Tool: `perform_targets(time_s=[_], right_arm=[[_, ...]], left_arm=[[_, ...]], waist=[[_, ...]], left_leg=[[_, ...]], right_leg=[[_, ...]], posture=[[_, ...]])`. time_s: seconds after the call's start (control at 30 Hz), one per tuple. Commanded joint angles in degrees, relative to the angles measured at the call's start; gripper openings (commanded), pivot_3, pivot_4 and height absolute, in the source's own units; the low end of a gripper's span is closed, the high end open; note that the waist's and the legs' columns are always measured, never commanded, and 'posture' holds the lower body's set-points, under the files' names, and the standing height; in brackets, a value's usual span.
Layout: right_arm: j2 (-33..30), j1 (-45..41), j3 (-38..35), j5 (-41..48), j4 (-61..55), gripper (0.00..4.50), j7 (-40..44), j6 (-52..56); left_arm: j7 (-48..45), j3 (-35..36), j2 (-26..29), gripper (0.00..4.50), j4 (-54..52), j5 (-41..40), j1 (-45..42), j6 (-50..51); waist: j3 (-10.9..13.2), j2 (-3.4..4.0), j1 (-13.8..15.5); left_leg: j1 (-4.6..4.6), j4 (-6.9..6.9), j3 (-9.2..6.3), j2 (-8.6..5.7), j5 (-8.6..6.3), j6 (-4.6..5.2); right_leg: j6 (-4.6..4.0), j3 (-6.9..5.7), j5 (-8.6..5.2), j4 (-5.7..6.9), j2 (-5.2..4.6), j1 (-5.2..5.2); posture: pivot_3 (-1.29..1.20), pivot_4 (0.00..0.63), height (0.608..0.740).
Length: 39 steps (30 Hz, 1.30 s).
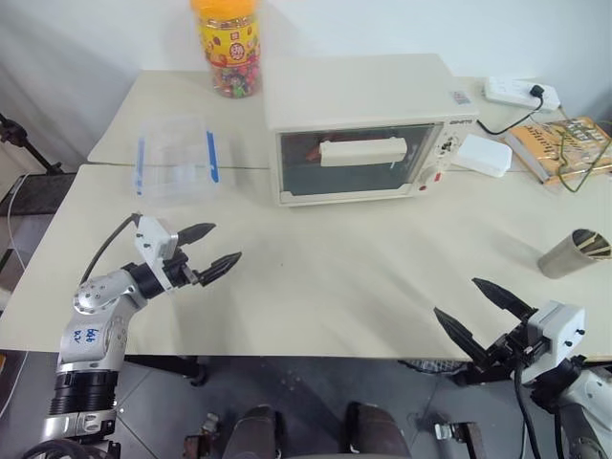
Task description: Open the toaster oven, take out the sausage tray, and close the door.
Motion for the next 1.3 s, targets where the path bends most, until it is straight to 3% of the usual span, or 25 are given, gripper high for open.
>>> perform_targets(time_s=[0.03, 0.13, 0.23, 0.43, 0.67, 0.9, 1.2, 1.3], right_arm=[[-0.5, -3.4, -0.5, 3.7, -0.1, 4.50, 1.0, 0.7], [-2.0, -9.1, 0.9, 8.2, -0.2, 4.50, 0.1, 7.8], [-4.0, -21.8, 4.0, 11.6, 3.4, 4.50, -0.7, 15.8], [-4.0, -40.8, 9.3, 9.5, 16.1, 4.50, 0.8, 22.1], [-0.6, -59.4, 13.1, 2.4, 37.1, 4.50, 6.5, 13.4], [1.6, -64.7, 14.3, 0.9, 42.1, 4.50, 12.7, 10.4], [1.4, -61.6, 15.3, -0.4, 36.9, 4.50, 19.2, 7.5], [-1.6, -57.8, 17.6, -5.5, 35.6, 4.50, 24.8, -1.9]], left_arm=[[-0.5, 1.7, 0.5, 4.47, -3.2, -3.3, -0.3, 2.5], [-2.6, 3.3, 1.9, 4.47, -5.3, -8.6, -0.3, 9.1], [-3.5, 7.6, 3.2, 4.47, -8.4, -16.8, -1.3, 14.9], [-5.1, 10.5, 5.7, 4.47, -10.7, -20.0, 0.4, 17.9], [-4.4, 12.3, 5.7, 4.47, -15.9, -24.5, 3.0, 21.6], [-2.6, 12.0, 4.5, 4.47, -18.4, -24.6, 4.4, 20.9], [-1.6, 11.8, 4.2, 4.47, -17.4, -23.7, 3.9, 19.7], [-0.6, 10.9, 4.1, 4.47, -15.4, -22.3, 1.6, 19.0]], waist=[[0.0, 0.00, 0.0], [0.0, 0.00, -0.4], [0.0, -0.06, -1.1], [0.0, -0.04, -1.3], [0.0, -0.05, -1.6], [0.0, -0.05, -1.7], [0.0, -0.05, -2.8], [0.0, -0.04, -2.8]], left_leg=[[0.01, 0.00, 0.00, 0.00, 0.00, 0.00], [0.00, 0.06, -0.02, 0.06, 0.00, 0.00], [0.00, 0.10, -0.03, 0.11, 0.01, -0.01], [-0.03, 0.06, -0.05, 0.10, 0.00, 0.00], [-0.10, 0.11, 0.03, 0.05, -0.01, 0.02], [-0.13, 0.08, -0.01, 0.05, -0.02, 0.01], [-0.11, 0.06, 0.00, 0.08, -0.01, -0.01], [-0.11, 0.00, 0.00, 0.08, -0.02, -0.01]], right_leg=[[0.00, 0.00, 0.00, 0.01, 0.00, 0.00], [0.00, 0.02, 0.00, 0.06, 0.00, 0.00], [0.00, 0.02, 0.00, 0.11, 0.02, -0.02], [-0.03, -0.05, -0.01, 0.08, 0.08, -0.05], [-0.02, -0.08, -0.01, 0.07, 0.03, -0.10], [-0.02, -0.18, -0.01, 0.05, 0.03, -0.10], [-0.02, -0.17, -0.01, 0.07, 0.04, -0.12], [-0.02, -0.20, -0.01, 0.07, 0.04, -0.16]], posture=[[0.00, 0.150, 0.740], [0.00, 0.150, 0.740], [0.00, 0.150, 0.740], [0.00, 0.150, 0.740], [0.00, 0.150, 0.740], [0.00, 0.150, 0.740], [0.00, 0.150, 0.740], [0.00, 0.150, 0.740]])
